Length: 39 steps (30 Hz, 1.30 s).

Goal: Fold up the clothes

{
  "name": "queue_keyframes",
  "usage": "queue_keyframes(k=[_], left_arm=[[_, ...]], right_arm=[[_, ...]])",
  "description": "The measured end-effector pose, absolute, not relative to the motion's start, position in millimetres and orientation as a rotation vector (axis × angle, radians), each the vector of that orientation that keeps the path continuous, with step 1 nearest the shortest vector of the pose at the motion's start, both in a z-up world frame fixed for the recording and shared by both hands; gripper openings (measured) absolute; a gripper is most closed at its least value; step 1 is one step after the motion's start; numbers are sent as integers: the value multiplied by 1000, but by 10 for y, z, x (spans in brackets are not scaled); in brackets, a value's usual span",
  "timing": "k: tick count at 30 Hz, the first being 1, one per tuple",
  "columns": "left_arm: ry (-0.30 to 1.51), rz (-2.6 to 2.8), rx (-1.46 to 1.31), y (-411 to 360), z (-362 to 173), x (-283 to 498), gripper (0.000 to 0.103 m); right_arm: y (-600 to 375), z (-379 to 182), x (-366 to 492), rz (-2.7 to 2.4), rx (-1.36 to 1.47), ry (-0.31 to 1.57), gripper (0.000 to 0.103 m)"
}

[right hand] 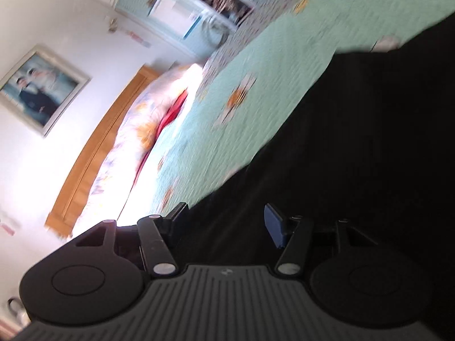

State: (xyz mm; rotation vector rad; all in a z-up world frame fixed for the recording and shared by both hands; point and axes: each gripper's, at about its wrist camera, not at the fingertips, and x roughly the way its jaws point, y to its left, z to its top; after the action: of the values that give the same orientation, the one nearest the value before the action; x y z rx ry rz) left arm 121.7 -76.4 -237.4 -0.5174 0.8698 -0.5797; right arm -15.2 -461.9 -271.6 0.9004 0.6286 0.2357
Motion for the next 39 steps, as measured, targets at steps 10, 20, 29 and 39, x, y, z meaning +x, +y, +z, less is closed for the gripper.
queue_keyframes(k=[10,20,29,39], left_arm=[[838,-500,-578,-237,-2202,1139,57],[886,-433,-581,65,-2194,945,58],[930,-486,-684,172,-2132,512,62],[1015,-672,-670,-278,-2093,308,62]], right_arm=[[-4383,-2632,-200,242,896,656,63],[-4256,-2665,-420,216,928,708,64],[-3691,-2343,-845,300,415,713,71],[-3479,-2319,-868,337,282,692,71]])
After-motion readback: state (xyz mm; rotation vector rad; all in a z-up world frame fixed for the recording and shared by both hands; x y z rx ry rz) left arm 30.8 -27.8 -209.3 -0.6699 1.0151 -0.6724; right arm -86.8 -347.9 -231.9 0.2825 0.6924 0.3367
